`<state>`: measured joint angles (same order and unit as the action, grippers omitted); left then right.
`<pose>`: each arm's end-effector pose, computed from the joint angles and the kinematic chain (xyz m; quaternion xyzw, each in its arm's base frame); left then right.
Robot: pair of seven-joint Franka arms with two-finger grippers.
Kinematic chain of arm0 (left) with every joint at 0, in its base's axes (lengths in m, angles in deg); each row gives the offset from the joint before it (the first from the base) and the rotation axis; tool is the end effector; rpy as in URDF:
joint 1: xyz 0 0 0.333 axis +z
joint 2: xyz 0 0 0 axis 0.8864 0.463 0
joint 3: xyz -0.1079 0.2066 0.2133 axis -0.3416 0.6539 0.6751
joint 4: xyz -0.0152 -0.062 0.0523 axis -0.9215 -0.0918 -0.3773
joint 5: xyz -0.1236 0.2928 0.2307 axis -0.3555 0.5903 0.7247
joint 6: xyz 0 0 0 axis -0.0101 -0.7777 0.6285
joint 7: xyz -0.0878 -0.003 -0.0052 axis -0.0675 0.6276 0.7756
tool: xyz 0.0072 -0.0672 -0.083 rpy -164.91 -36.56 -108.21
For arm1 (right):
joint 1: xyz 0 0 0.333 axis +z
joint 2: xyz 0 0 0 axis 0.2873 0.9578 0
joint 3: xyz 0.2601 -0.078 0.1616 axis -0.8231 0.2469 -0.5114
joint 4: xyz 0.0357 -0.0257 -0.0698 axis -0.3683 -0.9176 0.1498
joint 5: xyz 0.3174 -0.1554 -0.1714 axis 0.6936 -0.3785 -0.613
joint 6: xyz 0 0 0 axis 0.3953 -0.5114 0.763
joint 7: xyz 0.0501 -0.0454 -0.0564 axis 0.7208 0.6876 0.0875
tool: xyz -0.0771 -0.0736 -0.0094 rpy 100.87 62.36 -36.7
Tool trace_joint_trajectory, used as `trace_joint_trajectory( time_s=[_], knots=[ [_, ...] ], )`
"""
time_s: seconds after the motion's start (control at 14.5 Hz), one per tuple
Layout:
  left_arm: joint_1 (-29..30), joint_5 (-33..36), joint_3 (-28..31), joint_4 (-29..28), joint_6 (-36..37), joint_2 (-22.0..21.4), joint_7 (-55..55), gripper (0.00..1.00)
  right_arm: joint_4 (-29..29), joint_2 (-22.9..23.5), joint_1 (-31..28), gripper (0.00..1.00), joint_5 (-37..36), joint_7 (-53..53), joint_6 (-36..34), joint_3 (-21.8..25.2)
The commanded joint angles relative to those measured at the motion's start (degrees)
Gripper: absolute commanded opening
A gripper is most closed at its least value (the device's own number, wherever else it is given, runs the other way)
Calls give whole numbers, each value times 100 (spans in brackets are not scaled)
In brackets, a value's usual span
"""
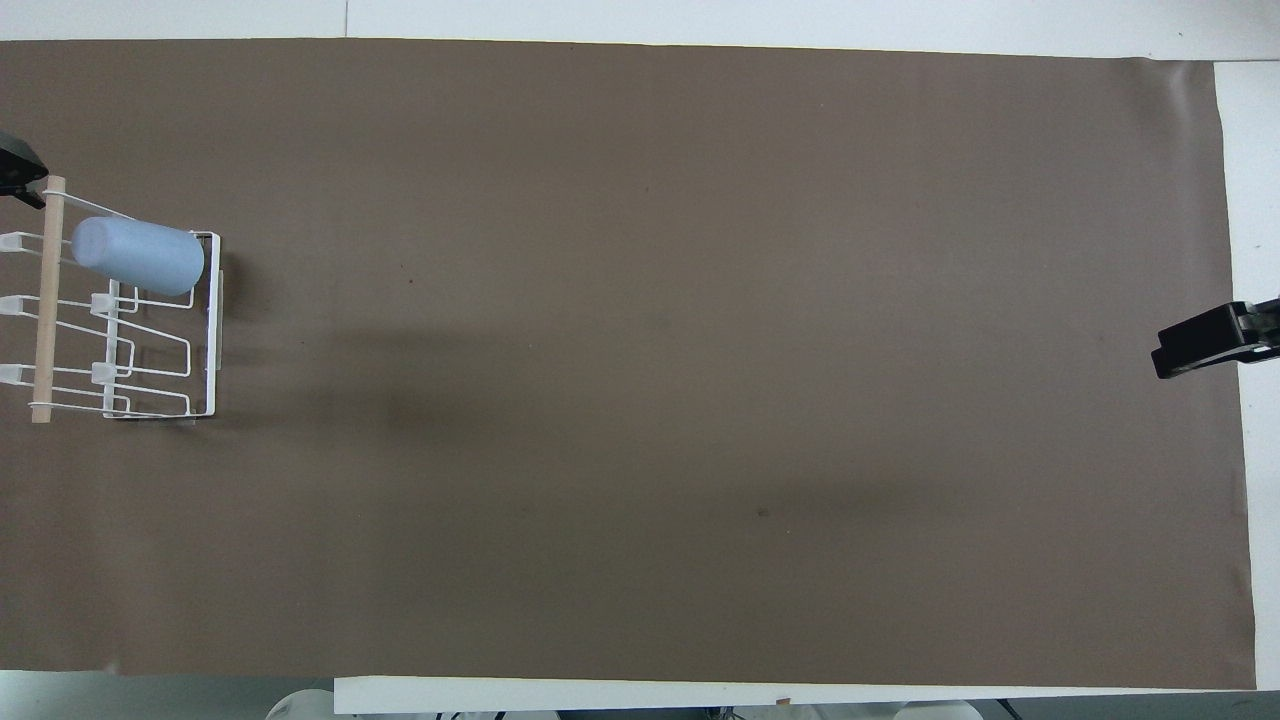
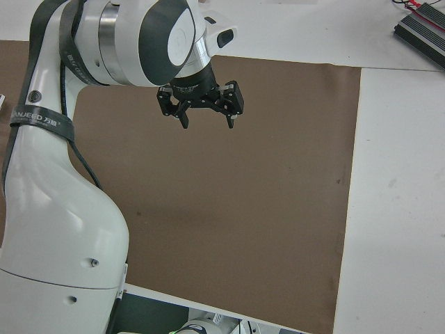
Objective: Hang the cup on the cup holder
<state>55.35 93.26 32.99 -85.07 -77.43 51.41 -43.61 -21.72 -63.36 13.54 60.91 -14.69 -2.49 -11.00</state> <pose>0.5813 -0.0286 0.5971 -0.9673 -0.2295 -0.0407 0.1001 0.5059 -0.0258 0.6353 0.9945 0.0473 -0.0916 0.0193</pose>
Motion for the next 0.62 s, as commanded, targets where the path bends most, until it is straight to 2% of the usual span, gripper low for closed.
trace_joint_trajectory(
  time_s=[0.0,0.14,0.34,0.55],
  knots=[
    [4,-871,-48,205,131,132,-864,100,-102,-89,-53,100,92,123,47,0],
    [4,-1357,-48,267,541,115,-1855,100,-110,-98,-62,100,92,97,47,0],
    [-48,-1349,-57,171,1159,18,-3166,100,-111,-98,-62,100,92,97,47,-9],
    [-13,-1323,-48,-286,1195,-254,-3381,100,-111,-98,-35,100,92,97,47,0]
  ],
)
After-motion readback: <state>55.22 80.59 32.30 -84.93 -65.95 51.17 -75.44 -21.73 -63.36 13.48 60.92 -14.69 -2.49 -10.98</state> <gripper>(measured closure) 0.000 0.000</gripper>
